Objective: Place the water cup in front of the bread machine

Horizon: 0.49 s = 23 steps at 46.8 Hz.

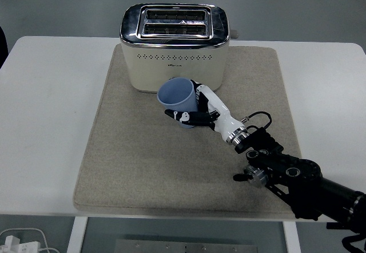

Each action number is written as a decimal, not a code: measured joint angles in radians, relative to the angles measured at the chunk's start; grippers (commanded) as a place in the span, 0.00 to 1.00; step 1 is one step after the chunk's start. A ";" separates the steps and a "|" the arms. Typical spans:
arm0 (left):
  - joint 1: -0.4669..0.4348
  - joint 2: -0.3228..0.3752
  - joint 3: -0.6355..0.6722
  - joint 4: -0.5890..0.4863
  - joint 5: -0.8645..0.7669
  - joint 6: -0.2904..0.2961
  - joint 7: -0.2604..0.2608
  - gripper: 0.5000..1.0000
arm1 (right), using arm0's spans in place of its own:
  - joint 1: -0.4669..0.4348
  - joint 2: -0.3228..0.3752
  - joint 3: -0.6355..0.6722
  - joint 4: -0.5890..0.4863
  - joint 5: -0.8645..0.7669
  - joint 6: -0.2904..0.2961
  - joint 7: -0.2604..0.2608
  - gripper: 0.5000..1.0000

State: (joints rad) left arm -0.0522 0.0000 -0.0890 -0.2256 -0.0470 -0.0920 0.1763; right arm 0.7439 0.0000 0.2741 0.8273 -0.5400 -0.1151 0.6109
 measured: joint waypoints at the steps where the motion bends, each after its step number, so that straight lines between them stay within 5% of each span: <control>1: 0.000 0.000 0.000 0.000 0.000 0.000 0.000 1.00 | 0.000 0.000 0.000 0.000 0.000 0.001 0.000 0.83; 23: 0.000 0.000 0.000 -0.001 0.001 0.000 -0.001 1.00 | -0.005 0.000 0.004 0.010 0.002 0.005 0.000 0.85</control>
State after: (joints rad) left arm -0.0522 0.0000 -0.0886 -0.2264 -0.0460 -0.0920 0.1758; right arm 0.7394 -0.0001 0.2778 0.8371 -0.5383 -0.1098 0.6109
